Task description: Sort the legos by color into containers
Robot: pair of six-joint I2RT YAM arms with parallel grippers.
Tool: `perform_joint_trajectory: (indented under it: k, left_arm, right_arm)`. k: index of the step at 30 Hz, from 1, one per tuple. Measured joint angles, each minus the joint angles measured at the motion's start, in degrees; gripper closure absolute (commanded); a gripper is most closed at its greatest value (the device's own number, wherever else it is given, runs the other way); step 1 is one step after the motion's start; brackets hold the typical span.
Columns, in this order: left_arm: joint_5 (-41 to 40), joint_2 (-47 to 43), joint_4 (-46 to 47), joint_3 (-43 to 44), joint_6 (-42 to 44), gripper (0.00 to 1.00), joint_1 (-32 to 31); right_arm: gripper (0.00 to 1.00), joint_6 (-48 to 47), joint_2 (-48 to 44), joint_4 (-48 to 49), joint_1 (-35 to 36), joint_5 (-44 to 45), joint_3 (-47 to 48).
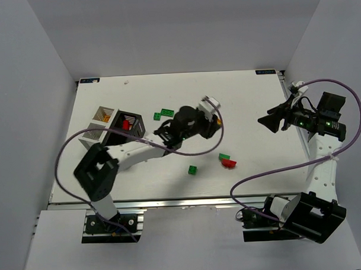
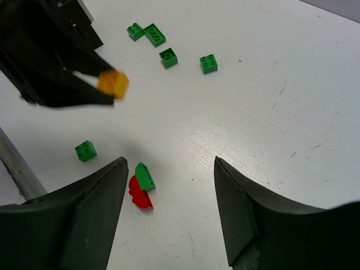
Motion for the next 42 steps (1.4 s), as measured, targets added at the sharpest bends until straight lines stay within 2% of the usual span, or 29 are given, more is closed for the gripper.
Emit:
perform_joint_trajectory:
  k: [2,3,7,8,15,18,23,32,35,36,37,39,40,42]
  left_arm:
    - [-2.5,-5.3,-3.1,-1.6,-4.5,1.0,2.2]
    - [-3.5,-8.4,-4.7,-2.2,-6.7,1.0,4.5]
    - [-8.0,-15.7,-15.0,-2.7,-15.8,1.0,15.3]
    - [-8.9,-17.1,-17.9,-3.1,-17.6,1.0,18.6]
    - [-11.1,-21.6,-35.4,-5.0,-26.6,1.0,40.1]
    - [-14.3,-21.6,-41.3,-4.8,-28.6,1.0,47.1]
    - [-18.6,-19.3,-47.7,-1.4,-30.6,1.0,50.5]
    - [-23.4,-12.5,-48.6,3.6,-31.5,0.97,51.8]
    - [-25.0,-11.0,-48.6,4.2,-31.8,0.84,52.2]
    - [-25.5,-10.5,-48.7,4.5,-31.9,0.71,52.3]
    - [-25.9,-10.0,-48.6,4.7,-32.0,0.62,52.4]
    - [-26.3,-9.3,-48.6,5.1,-32.1,0.54,52.4]
    - [-26.4,-9.1,-48.5,5.2,-32.2,0.45,52.4]
    - [-26.7,-8.9,-48.2,5.3,-32.4,0.39,52.4]
  right_arm:
    - [0.42,-0.2,-0.3,0.4,0.0,-0.1,-0.5]
    - [0.57,-0.3,-0.5,0.6,0.0,-0.1,-0.9]
    - [0.84,-0.3,-0.5,0.9,0.1,0.3,-2.2]
    - [0.85,-0.4,-0.5,0.8,0.3,0.4,-2.3]
    - [0.85,-0.2,-0.5,1.0,4.0,3.5,-4.0]
    - [0.85,0.2,-0.5,1.5,6.3,5.1,-5.0]
    - [0.84,1.5,-0.4,2.4,10.5,7.8,-5.3]
    - [0.79,2.8,1.5,3.2,14.5,10.7,-5.3]
    - [0.77,2.7,1.5,3.2,14.8,11.0,-5.3]
    - [0.76,2.6,1.6,3.2,14.8,11.1,-5.3]
    - [0.75,2.6,1.7,3.2,14.8,11.1,-5.3]
    - [0.72,2.4,2.0,3.2,14.9,11.2,-5.4]
    - [0.71,2.3,2.2,3.2,15.0,11.3,-5.5]
    - [0.68,1.9,2.6,3.2,15.2,11.5,-5.5]
